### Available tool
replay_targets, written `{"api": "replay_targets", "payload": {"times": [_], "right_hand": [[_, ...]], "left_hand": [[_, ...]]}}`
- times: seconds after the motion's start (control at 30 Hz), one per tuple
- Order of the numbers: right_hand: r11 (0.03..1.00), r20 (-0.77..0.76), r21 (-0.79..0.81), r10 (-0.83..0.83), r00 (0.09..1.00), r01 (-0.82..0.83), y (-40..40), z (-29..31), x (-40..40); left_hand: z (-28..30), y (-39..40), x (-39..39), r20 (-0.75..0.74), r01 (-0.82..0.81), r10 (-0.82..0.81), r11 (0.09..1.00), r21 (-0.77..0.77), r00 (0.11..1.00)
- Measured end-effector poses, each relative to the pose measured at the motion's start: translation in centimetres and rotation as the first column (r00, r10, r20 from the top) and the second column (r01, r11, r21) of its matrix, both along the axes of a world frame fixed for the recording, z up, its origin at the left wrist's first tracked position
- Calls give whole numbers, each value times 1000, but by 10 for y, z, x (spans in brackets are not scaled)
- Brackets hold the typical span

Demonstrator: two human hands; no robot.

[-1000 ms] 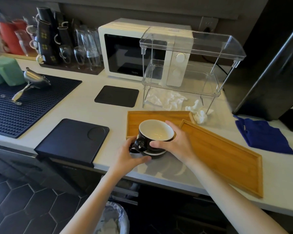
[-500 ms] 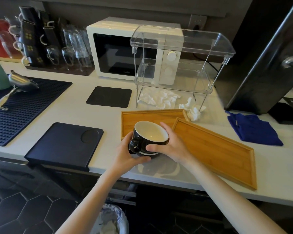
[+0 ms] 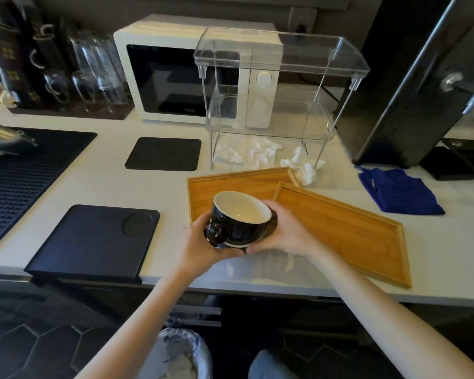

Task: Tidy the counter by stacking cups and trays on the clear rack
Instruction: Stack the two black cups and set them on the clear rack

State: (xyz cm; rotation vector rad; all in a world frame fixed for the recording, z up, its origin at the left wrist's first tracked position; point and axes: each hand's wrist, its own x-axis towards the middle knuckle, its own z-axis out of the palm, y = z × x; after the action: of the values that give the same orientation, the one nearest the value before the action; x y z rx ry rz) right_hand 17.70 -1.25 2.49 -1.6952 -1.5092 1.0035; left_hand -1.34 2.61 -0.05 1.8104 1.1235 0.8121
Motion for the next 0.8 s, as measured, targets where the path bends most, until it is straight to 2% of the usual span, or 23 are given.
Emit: {"api": "replay_targets", "payload": {"times": [0.27,0.43,0.63,0.8], "right_hand": [[990,-53,102,-89,995,94,19,37,31],[973,-56,189,-123,991,131,44,71,64],[953,-66,261,-142,988,154,78,96,99],[938,-92,290,-169,981,189,104,103,120]], "left_hand": [[49,33,28,-14,21,-20,998,64,1000],[78,67,64,-28,-6,11,986,166,1000],[109,104,100,-75,52,-29,946,320,997],[119,132,121,-105,73,-40,941,331,994]]}}
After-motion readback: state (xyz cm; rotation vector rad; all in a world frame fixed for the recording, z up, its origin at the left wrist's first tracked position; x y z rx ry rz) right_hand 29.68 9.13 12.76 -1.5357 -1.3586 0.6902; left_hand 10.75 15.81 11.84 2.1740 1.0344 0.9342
